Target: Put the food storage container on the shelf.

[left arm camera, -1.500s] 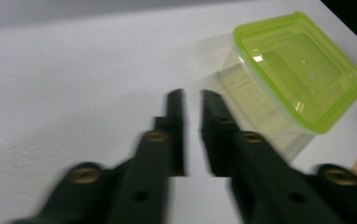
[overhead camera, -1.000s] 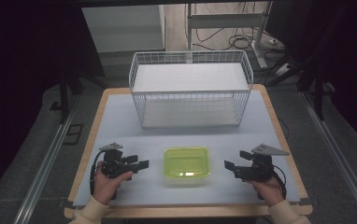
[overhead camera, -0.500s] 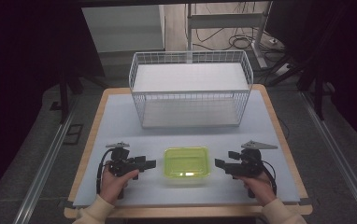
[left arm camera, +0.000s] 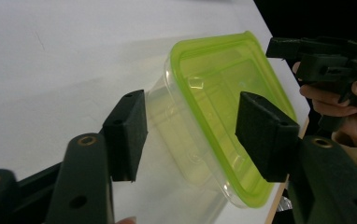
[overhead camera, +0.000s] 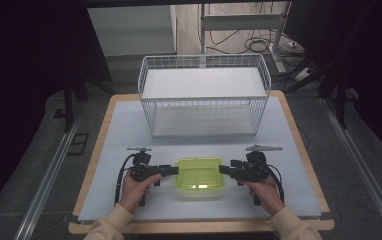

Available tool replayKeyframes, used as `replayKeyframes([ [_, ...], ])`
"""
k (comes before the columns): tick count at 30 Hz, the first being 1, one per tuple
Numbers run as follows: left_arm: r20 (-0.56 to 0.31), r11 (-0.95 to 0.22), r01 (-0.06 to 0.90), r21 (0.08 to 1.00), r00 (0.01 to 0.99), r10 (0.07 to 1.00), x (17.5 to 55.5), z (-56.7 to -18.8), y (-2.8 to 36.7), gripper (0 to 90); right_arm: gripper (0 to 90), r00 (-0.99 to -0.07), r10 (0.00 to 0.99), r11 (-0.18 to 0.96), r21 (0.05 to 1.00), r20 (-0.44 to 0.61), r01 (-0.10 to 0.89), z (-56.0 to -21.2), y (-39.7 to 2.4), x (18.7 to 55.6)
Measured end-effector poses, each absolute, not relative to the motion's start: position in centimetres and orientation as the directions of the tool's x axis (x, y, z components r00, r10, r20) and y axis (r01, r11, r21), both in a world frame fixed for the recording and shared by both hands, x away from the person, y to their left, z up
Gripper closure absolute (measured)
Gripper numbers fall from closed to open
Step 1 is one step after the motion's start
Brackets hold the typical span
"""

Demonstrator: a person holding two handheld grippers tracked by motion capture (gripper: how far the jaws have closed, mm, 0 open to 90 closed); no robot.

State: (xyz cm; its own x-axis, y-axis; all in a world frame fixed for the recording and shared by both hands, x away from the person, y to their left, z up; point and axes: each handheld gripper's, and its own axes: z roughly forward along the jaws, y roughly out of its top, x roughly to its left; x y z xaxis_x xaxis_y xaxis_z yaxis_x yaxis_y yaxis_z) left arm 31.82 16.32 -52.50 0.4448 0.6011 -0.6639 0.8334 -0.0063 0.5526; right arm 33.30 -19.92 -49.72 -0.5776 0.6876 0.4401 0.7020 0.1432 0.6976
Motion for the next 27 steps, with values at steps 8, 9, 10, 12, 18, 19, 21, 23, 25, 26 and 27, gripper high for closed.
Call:
replayKeyframes([
  [8,-0.678,-0.016,0.846,0.532,0.437,0.59,31.5,-52.9,16.1,50.3,46.3,-0.57,0.669,0.161,0.656,0.476,0.737,-50.6,-19.8,33.2],
  [9,-0.678,-0.016,0.846,0.532,0.437,0.59,31.5,-52.9,16.1,51.1,46.3,-0.57,0.669,0.161,0.656,0.476,0.737,-50.6,-19.8,33.2],
  [10,-0.681,-0.018,0.847,0.532,0.441,0.584,31.5,-53.0,16.0,52.9,48.7,-0.568,0.662,0.169,0.641,0.489,0.749,-50.8,-19.8,33.1],
  [12,-0.685,-0.019,0.848,0.529,0.44,0.581,31.4,-53.1,15.9,54.3,50.0,-0.567,0.661,0.175,0.633,0.492,0.754,-50.9,-19.8,33.1],
  [18,-0.694,-0.043,0.852,0.523,0.454,0.559,31.1,-53.1,15.5,70.2,67.0,-0.557,0.624,0.186,0.588,0.548,0.787,-51.2,-19.6,32.9],
  [19,-0.692,-0.045,0.85,0.525,0.457,0.558,31.1,-53.0,15.6,71.4,68.5,-0.549,0.615,0.182,0.575,0.566,0.798,-51.3,-19.6,32.9],
  [21,-0.693,-0.041,0.848,0.528,0.458,0.556,31.0,-52.9,15.6,73.9,71.1,-0.531,0.611,0.157,0.568,0.587,0.808,-51.3,-19.8,32.8],
  [23,-0.696,-0.025,0.846,0.532,0.454,0.556,30.6,-52.7,15.6,75.3,74.4,-0.512,0.602,0.127,0.559,0.613,0.819,-51.2,-20.1,32.6],
  [25,-0.682,-0.027,0.833,0.552,0.47,0.56,30.2,-52.2,15.6,78.9,78.7,-0.503,0.598,0.103,0.563,0.624,0.82,-50.8,-20.4,32.1],
  [26,-0.681,-0.026,0.831,0.556,0.473,0.559,30.1,-52.1,15.6,80.4,80.1,-0.505,0.599,0.096,0.57,0.622,0.816,-50.7,-20.4,32.0],
  [27,-0.671,-0.034,0.824,0.565,0.483,0.563,30.0,-52.0,15.5,81.5,81.1,-0.505,0.6,0.088,0.577,0.62,0.812,-50.5,-20.5,31.8],
])
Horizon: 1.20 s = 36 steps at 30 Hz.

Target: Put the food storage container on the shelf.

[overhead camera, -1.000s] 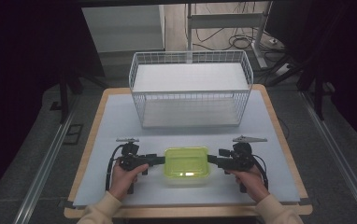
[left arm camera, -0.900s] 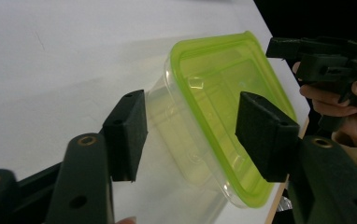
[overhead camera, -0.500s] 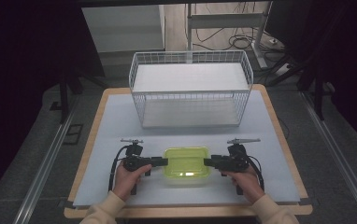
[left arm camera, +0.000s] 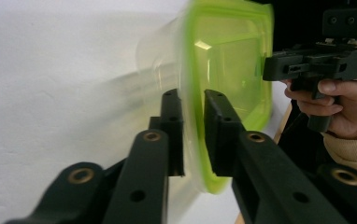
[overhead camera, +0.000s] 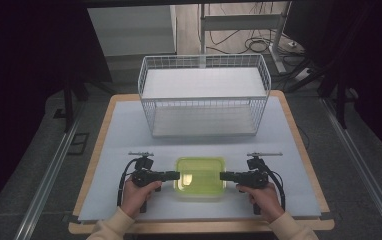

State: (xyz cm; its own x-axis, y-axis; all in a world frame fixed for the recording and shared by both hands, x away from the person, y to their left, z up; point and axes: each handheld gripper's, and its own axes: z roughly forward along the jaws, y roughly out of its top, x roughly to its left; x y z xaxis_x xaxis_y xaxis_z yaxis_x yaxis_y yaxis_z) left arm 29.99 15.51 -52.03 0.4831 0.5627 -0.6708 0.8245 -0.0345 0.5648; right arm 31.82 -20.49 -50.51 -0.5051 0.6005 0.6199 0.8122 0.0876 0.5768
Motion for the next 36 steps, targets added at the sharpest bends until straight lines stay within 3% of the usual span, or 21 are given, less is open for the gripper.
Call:
replayKeyframes([
  [36,-0.58,-0.025,0.726,0.688,0.569,0.583,28.5,-48.5,15.1,81.3,80.7,-0.605,0.582,0.083,0.699,0.544,0.71,-47.6,-20.8,31.2],
])
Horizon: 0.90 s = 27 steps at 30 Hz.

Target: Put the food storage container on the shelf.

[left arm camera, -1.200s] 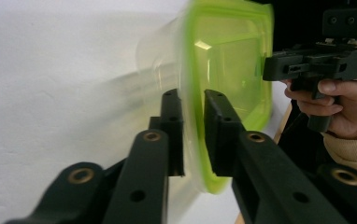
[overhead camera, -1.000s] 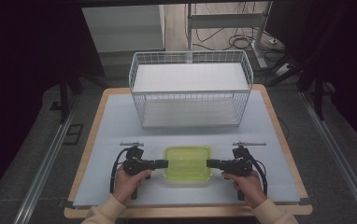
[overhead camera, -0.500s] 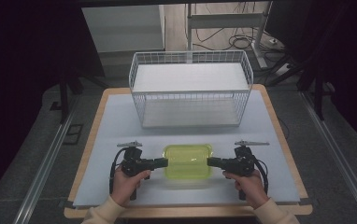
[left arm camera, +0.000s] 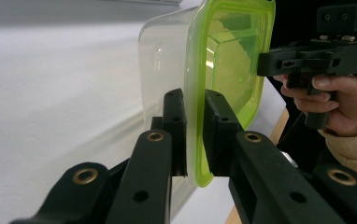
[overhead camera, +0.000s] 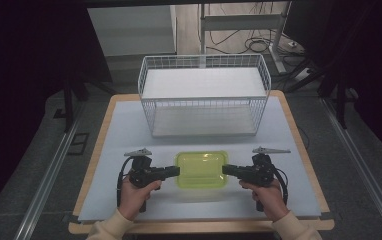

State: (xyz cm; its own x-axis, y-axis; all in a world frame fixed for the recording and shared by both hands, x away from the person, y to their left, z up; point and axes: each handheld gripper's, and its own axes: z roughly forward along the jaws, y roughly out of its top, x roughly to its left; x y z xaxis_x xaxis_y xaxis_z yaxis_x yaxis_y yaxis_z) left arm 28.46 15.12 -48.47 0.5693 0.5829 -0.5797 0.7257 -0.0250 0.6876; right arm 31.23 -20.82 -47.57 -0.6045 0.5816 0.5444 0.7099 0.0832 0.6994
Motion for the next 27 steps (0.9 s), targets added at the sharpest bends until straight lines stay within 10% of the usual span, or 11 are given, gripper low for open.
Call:
replayKeyframes([
  [27,-0.523,-0.018,0.659,0.752,0.613,0.592,29.2,-45.2,15.5,81.2,80.7,-0.654,0.583,0.081,0.767,0.482,0.636,-44.4,-20.3,32.1],
])
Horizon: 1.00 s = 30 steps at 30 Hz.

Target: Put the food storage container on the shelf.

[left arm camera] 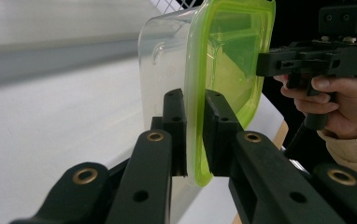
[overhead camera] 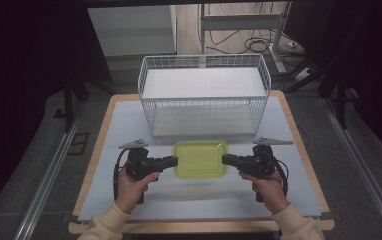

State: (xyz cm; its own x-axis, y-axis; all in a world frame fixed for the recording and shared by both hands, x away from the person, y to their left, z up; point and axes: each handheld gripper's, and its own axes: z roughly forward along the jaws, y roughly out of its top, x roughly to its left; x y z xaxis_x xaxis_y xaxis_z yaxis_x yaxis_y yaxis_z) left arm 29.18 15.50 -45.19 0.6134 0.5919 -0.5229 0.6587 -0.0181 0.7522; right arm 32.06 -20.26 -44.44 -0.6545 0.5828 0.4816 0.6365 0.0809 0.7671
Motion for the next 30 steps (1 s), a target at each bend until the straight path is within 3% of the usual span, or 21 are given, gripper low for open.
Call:
replayKeyframes([
  [30,-0.471,-0.016,0.593,0.805,0.655,0.591,31.0,-40.4,15.6,81.4,80.7,-0.68,0.587,0.063,0.813,0.439,0.579,-39.6,-20.2,33.5],
])
